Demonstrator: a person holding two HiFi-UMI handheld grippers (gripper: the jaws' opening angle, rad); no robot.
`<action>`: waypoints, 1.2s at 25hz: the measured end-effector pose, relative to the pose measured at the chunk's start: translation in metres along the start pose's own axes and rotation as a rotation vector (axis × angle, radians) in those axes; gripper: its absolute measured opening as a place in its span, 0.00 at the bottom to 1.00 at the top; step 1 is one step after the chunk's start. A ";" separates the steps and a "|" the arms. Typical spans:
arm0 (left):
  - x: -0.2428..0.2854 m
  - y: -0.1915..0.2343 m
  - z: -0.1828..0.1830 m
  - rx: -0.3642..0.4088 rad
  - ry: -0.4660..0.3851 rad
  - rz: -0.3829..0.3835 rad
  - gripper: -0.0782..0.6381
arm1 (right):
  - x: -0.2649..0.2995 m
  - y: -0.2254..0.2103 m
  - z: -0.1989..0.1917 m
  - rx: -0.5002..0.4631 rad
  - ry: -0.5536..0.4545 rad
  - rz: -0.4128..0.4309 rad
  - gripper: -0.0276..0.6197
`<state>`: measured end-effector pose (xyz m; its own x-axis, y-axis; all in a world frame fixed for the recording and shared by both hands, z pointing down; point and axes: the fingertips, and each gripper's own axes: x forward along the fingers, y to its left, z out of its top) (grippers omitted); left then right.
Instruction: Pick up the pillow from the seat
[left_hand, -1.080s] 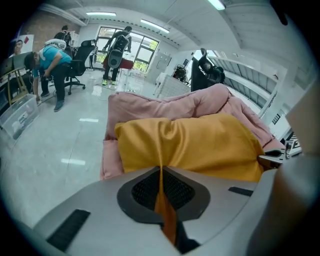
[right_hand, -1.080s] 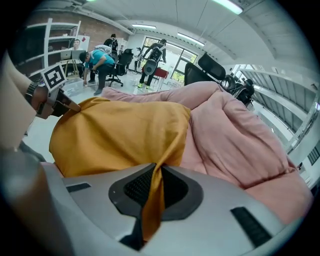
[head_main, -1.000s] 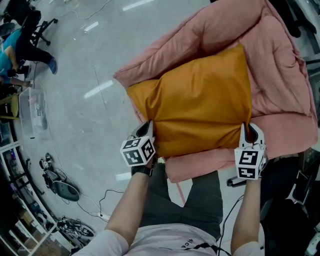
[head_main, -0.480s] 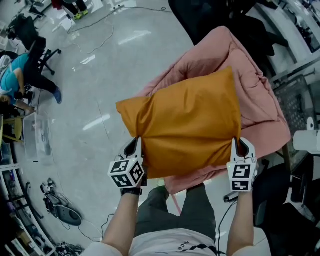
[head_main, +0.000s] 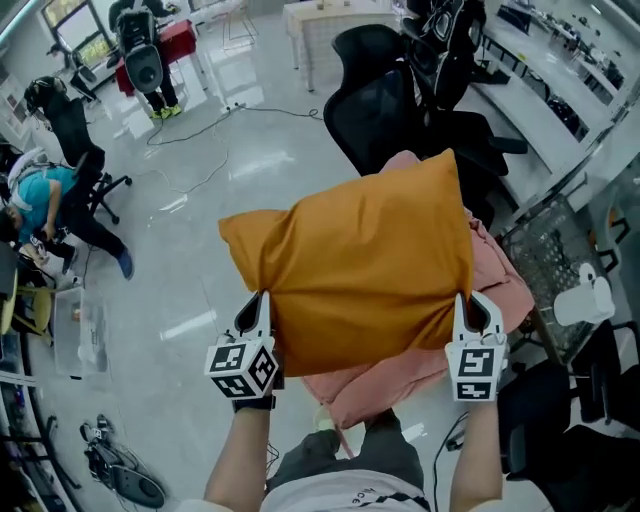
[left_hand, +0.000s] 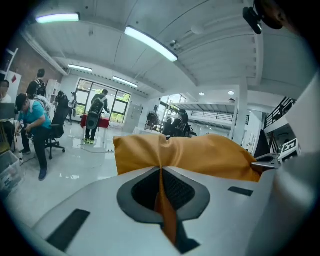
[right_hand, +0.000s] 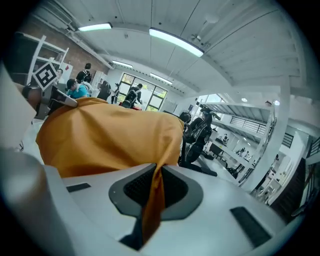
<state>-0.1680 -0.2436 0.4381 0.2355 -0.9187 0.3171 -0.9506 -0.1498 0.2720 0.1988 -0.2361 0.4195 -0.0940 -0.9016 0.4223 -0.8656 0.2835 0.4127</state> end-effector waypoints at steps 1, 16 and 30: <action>-0.002 -0.003 0.012 0.009 -0.017 -0.003 0.13 | -0.004 -0.005 0.009 0.005 -0.014 -0.010 0.09; -0.052 -0.045 0.173 0.141 -0.303 0.002 0.13 | -0.073 -0.070 0.144 0.002 -0.255 -0.159 0.09; -0.078 -0.064 0.211 0.169 -0.396 -0.005 0.13 | -0.107 -0.089 0.177 -0.016 -0.333 -0.231 0.09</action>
<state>-0.1684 -0.2390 0.2045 0.1759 -0.9822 -0.0659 -0.9771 -0.1824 0.1098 0.1990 -0.2226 0.1947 -0.0542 -0.9980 0.0337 -0.8749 0.0637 0.4802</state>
